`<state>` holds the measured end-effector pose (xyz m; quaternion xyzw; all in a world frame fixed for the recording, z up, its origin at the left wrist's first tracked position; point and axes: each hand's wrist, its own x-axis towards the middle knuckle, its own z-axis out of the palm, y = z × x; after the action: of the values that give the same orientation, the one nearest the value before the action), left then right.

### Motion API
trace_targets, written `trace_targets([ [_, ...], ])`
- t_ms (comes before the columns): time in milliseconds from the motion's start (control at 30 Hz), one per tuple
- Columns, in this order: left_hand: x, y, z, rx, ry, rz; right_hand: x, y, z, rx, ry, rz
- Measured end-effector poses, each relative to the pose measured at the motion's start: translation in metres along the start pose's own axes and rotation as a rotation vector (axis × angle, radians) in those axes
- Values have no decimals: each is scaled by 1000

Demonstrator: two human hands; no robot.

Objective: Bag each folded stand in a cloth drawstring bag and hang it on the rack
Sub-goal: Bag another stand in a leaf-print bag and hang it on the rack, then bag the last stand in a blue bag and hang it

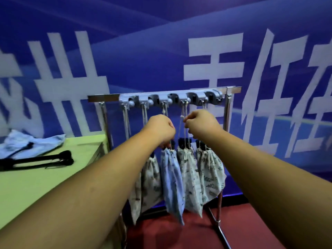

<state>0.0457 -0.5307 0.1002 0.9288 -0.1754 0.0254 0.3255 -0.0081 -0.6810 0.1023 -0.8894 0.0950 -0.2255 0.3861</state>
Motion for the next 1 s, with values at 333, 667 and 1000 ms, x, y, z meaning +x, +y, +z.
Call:
trace_targets([
  [333, -117, -128, -111, -89, 53, -242, -81, -121, 107, 130, -290, -140],
  [667, -179, -260, -204, -244, 223, -390, -114, -190, 220, 109, -460, -221],
  [1000, -137, -346, -237, 17, 400, -383, -95, -206, 327, 204, -417, -215],
])
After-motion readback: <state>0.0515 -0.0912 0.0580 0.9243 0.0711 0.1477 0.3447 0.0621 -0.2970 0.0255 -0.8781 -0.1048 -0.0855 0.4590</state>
